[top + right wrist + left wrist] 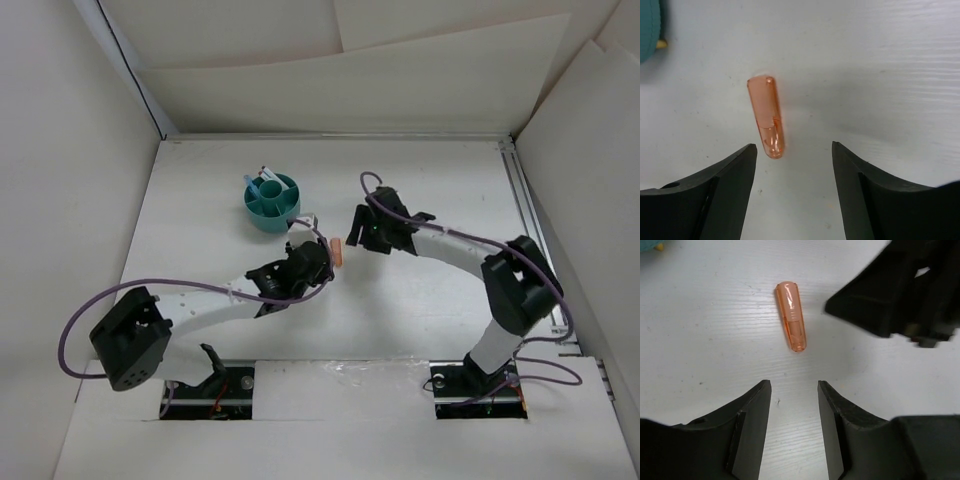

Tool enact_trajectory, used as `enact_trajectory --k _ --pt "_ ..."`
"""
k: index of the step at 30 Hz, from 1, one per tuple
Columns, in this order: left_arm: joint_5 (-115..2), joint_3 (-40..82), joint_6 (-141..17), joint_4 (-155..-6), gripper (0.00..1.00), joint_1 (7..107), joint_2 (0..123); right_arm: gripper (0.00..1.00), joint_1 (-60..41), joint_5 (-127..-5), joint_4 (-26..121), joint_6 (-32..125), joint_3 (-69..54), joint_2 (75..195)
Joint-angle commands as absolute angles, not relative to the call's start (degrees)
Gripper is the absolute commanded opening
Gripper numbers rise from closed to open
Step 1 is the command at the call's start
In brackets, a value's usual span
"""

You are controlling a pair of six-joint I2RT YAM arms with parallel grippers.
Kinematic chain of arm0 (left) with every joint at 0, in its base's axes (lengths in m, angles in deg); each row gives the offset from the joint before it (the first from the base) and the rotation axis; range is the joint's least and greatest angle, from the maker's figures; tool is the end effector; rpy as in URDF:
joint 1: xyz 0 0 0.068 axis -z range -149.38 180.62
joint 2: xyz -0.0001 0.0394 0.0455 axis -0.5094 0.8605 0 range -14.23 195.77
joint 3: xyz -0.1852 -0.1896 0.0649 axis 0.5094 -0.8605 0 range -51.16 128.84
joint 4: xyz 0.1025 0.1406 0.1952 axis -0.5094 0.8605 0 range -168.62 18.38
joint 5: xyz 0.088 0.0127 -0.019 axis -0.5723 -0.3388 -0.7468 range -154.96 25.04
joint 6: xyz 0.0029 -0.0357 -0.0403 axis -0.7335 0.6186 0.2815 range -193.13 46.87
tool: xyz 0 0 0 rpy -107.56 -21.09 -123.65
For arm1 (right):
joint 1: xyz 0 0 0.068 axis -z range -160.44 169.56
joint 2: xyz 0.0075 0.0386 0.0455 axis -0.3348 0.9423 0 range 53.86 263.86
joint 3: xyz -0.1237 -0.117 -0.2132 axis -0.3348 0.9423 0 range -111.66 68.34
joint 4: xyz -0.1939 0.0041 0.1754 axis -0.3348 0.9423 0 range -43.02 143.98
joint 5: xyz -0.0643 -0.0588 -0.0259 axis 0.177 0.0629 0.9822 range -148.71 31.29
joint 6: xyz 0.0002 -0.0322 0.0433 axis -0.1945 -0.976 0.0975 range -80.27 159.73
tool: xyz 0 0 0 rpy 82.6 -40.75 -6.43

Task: Sort the stationery into containers
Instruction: Pick up the pen from the center of the board.

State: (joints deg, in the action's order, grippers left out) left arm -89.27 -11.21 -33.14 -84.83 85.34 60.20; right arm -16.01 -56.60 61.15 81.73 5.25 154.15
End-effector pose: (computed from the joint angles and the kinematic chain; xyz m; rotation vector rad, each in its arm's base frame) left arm 0.1730 -0.2191 0.2282 0.0011 2.0708 -0.6031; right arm 0.2993 0.2124 0.1873 0.1591 2.5395 0.5221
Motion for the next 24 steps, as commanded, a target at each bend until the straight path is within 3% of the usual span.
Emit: enact_trajectory --k 1,7,15,24 --pt "-93.6 -9.2 -32.1 -82.8 0.39 85.2 63.4 0.67 -13.1 -52.2 61.3 80.3 7.1 146.8" --pt "-94.8 0.3 -32.8 -82.0 0.43 85.2 77.2 0.61 -10.8 -51.0 60.5 78.3 10.2 141.5" --pt "-101.8 18.7 -33.9 -74.2 0.43 84.6 92.3 0.61 -11.3 -48.3 58.1 77.8 17.1 133.6" --pt "-103.5 21.9 -33.4 -71.8 0.39 82.0 98.3 0.61 -7.9 -48.6 57.6 76.1 22.4 125.8"
